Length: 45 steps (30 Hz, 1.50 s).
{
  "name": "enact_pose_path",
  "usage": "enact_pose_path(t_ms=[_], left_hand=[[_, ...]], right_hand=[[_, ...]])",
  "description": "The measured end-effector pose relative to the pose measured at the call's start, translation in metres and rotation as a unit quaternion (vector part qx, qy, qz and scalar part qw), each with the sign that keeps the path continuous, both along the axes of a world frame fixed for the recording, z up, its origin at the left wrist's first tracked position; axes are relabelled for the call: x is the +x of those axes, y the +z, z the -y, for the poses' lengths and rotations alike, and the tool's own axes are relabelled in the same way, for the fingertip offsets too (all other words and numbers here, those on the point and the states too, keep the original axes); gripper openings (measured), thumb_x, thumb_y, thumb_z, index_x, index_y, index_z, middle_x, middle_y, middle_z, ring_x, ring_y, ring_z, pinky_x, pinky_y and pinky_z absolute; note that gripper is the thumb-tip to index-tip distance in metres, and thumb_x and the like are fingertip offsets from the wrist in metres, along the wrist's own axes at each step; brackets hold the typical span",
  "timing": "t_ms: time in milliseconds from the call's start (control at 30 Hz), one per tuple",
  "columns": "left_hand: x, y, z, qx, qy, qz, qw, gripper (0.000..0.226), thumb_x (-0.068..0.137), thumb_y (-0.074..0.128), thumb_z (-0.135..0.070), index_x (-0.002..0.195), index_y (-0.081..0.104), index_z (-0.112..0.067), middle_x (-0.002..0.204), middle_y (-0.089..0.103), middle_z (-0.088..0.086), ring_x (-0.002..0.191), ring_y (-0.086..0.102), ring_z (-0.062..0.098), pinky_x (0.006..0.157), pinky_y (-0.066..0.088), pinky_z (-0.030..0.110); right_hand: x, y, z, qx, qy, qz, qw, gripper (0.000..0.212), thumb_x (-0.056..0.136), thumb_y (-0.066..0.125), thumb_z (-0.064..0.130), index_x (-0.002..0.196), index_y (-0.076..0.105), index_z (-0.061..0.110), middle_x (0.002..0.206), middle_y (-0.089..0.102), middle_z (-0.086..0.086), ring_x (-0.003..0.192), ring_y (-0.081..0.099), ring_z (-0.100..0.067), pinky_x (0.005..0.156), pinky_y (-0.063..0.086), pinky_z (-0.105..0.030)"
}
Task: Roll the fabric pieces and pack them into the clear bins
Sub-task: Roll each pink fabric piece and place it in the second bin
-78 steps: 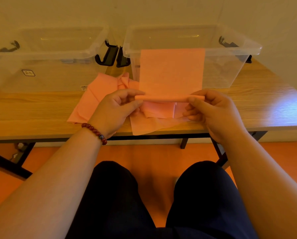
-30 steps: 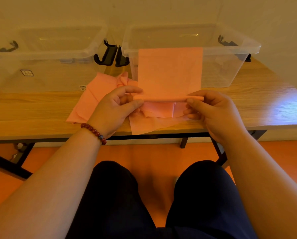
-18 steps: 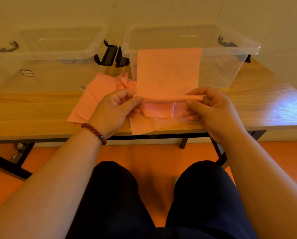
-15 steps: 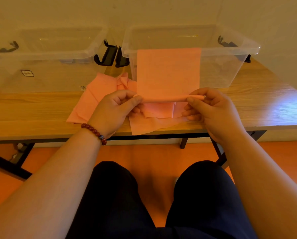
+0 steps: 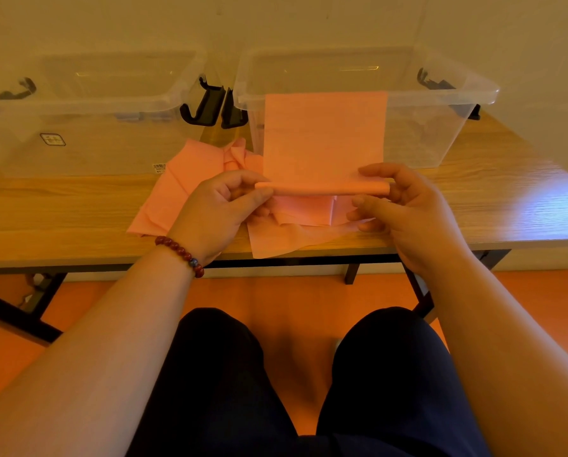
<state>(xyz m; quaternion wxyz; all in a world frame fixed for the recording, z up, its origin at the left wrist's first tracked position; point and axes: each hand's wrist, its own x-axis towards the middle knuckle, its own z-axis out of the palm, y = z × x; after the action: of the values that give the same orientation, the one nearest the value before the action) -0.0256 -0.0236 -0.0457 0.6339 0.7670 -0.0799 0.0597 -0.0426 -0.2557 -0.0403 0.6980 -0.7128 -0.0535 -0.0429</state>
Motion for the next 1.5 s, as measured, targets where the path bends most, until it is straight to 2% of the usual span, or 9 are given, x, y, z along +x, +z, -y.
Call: enact_pose_path(t_ms=[167,433,533,600,733,1000,1133,1300,1500], left_hand=[[-0.0015,0.0013,0.0014,-0.017,-0.009,-0.006,1.000,0.011,0.090,0.060,-0.010,0.092,0.066,-0.020,0.069,0.072,-0.008,0.064,0.065,0.003,0.063,0.053,0.015],[-0.0031,0.0026,0.0003,-0.028,-0.022,-0.012,0.999,0.021,0.087,0.062,-0.003,0.097,0.065,-0.021,0.072,0.073,-0.006,0.067,0.067,0.003,0.064,0.054,0.016],[-0.0041,0.0039,0.0020,-0.019,-0.016,-0.007,1.000,0.015,0.091,0.058,-0.006,0.096,0.065,-0.020,0.069,0.072,-0.008,0.065,0.067,0.002,0.061,0.052,0.014],[-0.0043,0.0045,0.0020,-0.013,-0.012,-0.007,1.000,0.014,0.092,0.058,-0.008,0.095,0.065,-0.020,0.069,0.072,-0.008,0.064,0.066,0.002,0.061,0.053,0.014],[-0.0045,0.0047,0.0025,-0.006,-0.009,-0.003,1.000,0.012,0.093,0.057,-0.010,0.093,0.064,-0.020,0.065,0.071,-0.009,0.060,0.064,0.002,0.059,0.052,0.014],[-0.0045,0.0036,0.0002,-0.020,-0.031,-0.012,0.999,0.025,0.084,0.065,-0.006,0.100,0.065,-0.025,0.074,0.073,-0.005,0.069,0.068,0.006,0.066,0.055,0.018],[-0.0054,0.0045,0.0018,-0.010,-0.019,-0.005,1.000,0.015,0.091,0.058,-0.007,0.096,0.063,-0.020,0.067,0.071,-0.008,0.062,0.066,0.003,0.060,0.053,0.015],[-0.0055,0.0049,0.0032,-0.012,-0.012,-0.002,1.000,0.012,0.093,0.057,-0.010,0.093,0.063,-0.020,0.064,0.070,-0.008,0.059,0.065,0.003,0.057,0.052,0.015],[-0.0061,0.0051,0.0023,0.000,-0.034,0.008,0.999,0.015,0.089,0.061,-0.013,0.097,0.065,-0.024,0.069,0.072,-0.007,0.064,0.066,0.004,0.061,0.053,0.016]], right_hand=[[0.0009,-0.0018,0.0001,0.002,-0.011,0.002,1.000,0.011,0.091,0.063,0.010,0.092,0.067,0.021,0.075,0.072,0.003,0.076,0.071,-0.015,0.061,0.054,-0.022],[0.0018,-0.0031,-0.0015,-0.002,-0.029,0.009,1.000,0.004,0.089,0.066,0.018,0.089,0.070,0.020,0.079,0.073,0.003,0.078,0.072,-0.014,0.061,0.054,-0.022],[0.0003,-0.0010,-0.0015,0.020,-0.017,-0.002,1.000,0.025,0.077,0.072,0.025,0.101,0.066,0.021,0.083,0.074,0.003,0.079,0.073,-0.016,0.062,0.054,-0.022],[0.0003,-0.0005,-0.0005,0.021,-0.009,-0.002,1.000,0.031,0.077,0.073,0.020,0.107,0.063,0.023,0.087,0.075,0.003,0.080,0.073,-0.016,0.063,0.054,-0.021],[0.0006,-0.0014,0.0001,0.005,-0.008,0.005,1.000,0.026,0.085,0.068,0.004,0.101,0.065,0.024,0.084,0.073,0.004,0.079,0.072,-0.015,0.064,0.054,-0.021],[-0.0002,-0.0023,0.0002,-0.001,-0.017,0.005,1.000,0.008,0.093,0.061,0.012,0.090,0.067,0.018,0.076,0.072,0.001,0.077,0.072,-0.016,0.061,0.054,-0.023],[-0.0009,-0.0006,0.0004,0.009,-0.008,-0.002,1.000,0.005,0.091,0.063,0.015,0.092,0.065,0.019,0.078,0.073,0.002,0.079,0.072,-0.015,0.062,0.054,-0.022],[-0.0006,0.0006,0.0009,0.016,0.007,-0.005,1.000,0.027,0.084,0.068,0.005,0.102,0.064,0.025,0.083,0.074,0.004,0.078,0.072,-0.014,0.065,0.054,-0.021],[-0.0008,-0.0014,-0.0001,0.006,-0.008,0.005,1.000,0.012,0.090,0.063,0.008,0.092,0.066,0.019,0.077,0.072,0.002,0.077,0.072,-0.015,0.061,0.055,-0.021]])
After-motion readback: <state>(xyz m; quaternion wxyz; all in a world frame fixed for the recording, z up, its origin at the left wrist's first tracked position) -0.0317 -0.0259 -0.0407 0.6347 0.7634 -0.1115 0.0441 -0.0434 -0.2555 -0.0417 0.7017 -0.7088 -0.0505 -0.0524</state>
